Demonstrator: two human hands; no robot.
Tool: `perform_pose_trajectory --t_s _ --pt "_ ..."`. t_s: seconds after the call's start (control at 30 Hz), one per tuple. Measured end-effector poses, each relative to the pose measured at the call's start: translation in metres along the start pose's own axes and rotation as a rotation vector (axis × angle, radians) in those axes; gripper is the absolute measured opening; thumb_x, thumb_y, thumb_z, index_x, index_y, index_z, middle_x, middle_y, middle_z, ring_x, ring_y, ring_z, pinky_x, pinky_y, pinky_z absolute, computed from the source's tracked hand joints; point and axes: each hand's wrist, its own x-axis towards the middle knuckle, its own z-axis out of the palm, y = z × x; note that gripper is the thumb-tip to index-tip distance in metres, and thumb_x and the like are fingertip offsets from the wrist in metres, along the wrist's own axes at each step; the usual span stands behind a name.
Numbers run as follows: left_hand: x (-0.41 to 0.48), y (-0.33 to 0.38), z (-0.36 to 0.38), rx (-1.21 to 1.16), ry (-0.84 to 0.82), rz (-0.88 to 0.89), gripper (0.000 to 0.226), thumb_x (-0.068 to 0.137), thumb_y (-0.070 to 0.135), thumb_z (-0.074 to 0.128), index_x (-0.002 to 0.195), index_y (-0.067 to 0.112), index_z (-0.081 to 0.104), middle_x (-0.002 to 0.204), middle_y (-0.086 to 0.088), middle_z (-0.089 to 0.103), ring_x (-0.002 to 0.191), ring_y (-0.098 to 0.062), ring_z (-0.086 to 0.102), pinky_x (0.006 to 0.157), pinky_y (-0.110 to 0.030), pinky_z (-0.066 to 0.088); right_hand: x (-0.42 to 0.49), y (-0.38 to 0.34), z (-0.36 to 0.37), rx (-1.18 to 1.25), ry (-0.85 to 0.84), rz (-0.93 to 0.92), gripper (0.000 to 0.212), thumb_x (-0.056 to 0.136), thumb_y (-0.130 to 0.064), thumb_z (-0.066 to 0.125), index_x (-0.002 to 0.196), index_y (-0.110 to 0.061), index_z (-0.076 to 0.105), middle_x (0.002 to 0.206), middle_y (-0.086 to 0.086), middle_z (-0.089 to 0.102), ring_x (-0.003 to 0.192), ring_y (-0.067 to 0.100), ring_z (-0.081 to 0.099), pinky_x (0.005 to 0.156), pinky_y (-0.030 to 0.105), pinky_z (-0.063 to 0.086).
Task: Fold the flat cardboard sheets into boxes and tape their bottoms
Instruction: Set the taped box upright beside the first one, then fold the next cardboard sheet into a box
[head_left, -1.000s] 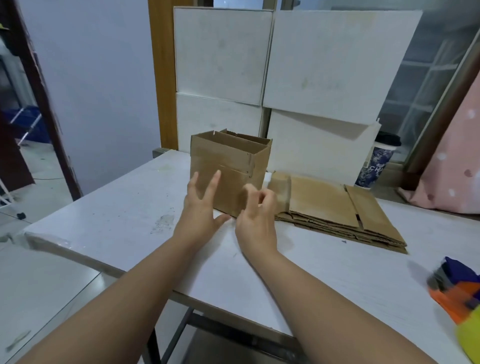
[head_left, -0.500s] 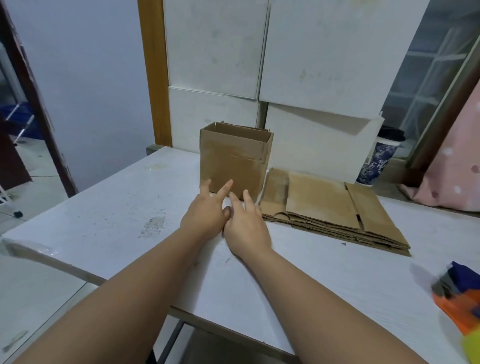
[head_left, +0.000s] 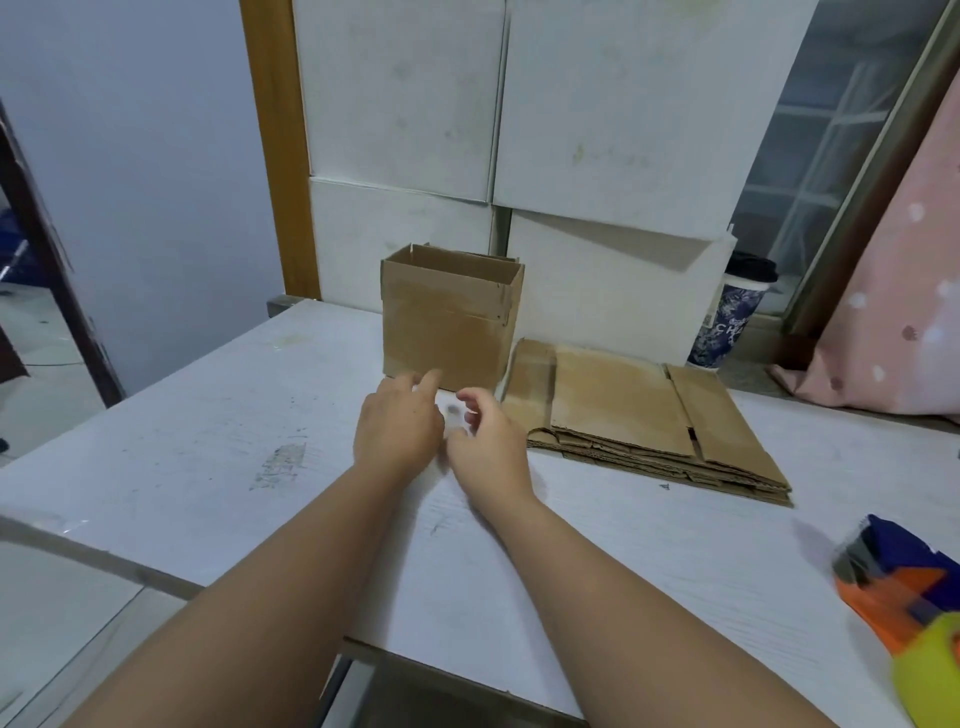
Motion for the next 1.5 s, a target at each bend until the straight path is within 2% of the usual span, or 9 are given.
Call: perform_pose_trajectory --t_s 0.2,0.37,0.5,0.63,0.8,0.97,1.23,1.33,1.5 --pt "-0.03 0.039 -0.021 -0.695 0.134 -0.09 0.029 0.09 0.01 0.048 0.114 0.019 0.062 0.114 0.005 0.061 0.101 -0.006 0.054 0.083 -0.016 0.039 -0.006 -0.012 -0.026 0.137 0.145 0.078 0.03 0.085 -0.003 0.049 0.072 -0.027 0.063 0.078 -0.005 0.068 0.074 0.01 0.066 0.067 0.025 0.05" --pt "-0.023 0.09 -0.037 -1.026 -0.004 -0.189 0.025 0.094 0.018 0.049 0.115 0.022 0.063 0.105 0.013 0.064 0.096 0.001 0.058 0.076 -0.008 0.04 0.011 -0.016 -0.102 -0.079 0.4 0.046 0.034 0.085 -0.003 0.051 0.099 -0.033 0.053 0.116 -0.007 0.04 0.078 0.005 0.053 0.073 0.024 0.047" --pt "-0.007 0.132 -0.035 -1.009 -0.175 -0.239 0.017 0.095 0.024 0.048 0.102 0.023 0.064 0.095 0.01 0.058 0.094 -0.011 0.051 0.082 -0.024 0.037 0.024 0.002 -0.173 -0.307 0.376 0.372 0.042 0.085 -0.012 0.049 0.121 -0.034 0.051 0.133 0.003 0.035 0.111 0.027 0.049 0.095 0.042 0.047" --pt "-0.002 0.149 -0.019 -0.53 -0.283 -0.262 0.034 0.092 0.041 0.053 0.104 0.01 0.061 0.093 -0.006 0.065 0.093 -0.028 0.059 0.083 -0.036 0.047 0.025 0.025 -0.215 -0.386 0.236 0.641 0.053 0.088 -0.021 0.048 0.14 -0.026 0.04 0.138 0.016 0.04 0.123 0.035 0.039 0.105 0.041 0.036" --pt "-0.002 0.155 -0.003 -0.338 -0.26 -0.319 0.033 0.084 0.037 0.068 0.088 0.008 0.055 0.086 -0.011 0.064 0.078 -0.026 0.055 0.065 -0.03 0.041 0.029 0.035 -0.226 -0.211 0.234 0.648 0.046 0.09 -0.022 0.048 0.135 -0.012 0.046 0.137 0.016 0.047 0.122 0.035 0.045 0.105 0.042 0.04" --pt "-0.009 0.158 0.014 -0.665 -0.181 -0.355 0.056 0.088 0.015 0.064 0.138 0.007 0.041 0.135 -0.008 0.053 0.122 -0.025 0.049 0.094 -0.031 0.038 0.037 0.035 -0.233 -0.337 0.111 0.583 0.039 0.089 -0.017 0.048 0.128 -0.012 0.05 0.13 0.013 0.053 0.119 0.034 0.049 0.103 0.04 0.041" --pt "-0.009 0.175 0.002 -1.196 -0.051 -0.708 0.06 0.09 -0.006 0.039 0.145 0.016 0.031 0.138 -0.004 0.046 0.074 -0.006 0.048 0.056 -0.018 0.034 0.026 0.043 -0.246 -0.373 0.061 0.591 0.06 0.084 -0.022 0.066 0.137 -0.016 0.041 0.135 0.013 0.048 0.123 0.032 0.045 0.105 0.04 0.04" --pt "-0.002 0.175 -0.013 -1.238 -0.138 -0.829 0.057 0.091 -0.005 0.037 0.145 0.015 0.034 0.136 -0.01 0.047 0.084 -0.017 0.048 0.074 -0.029 0.039 0.027 0.038 -0.254 -0.224 0.112 0.547 0.044 0.086 -0.01 0.06 0.129 -0.013 0.049 0.131 0.014 0.05 0.116 0.03 0.05 0.101 0.04 0.044" --pt "0.001 0.167 -0.034 -1.408 -0.271 -0.658 0.051 0.089 -0.009 0.039 0.134 0.012 0.05 0.116 -0.008 0.063 0.1 -0.026 0.059 0.094 -0.044 0.047 0.022 0.029 -0.262 -0.092 0.133 0.483 0.049 0.089 -0.013 0.056 0.136 -0.014 0.045 0.134 0.008 0.05 0.115 0.024 0.048 0.092 0.032 0.042"
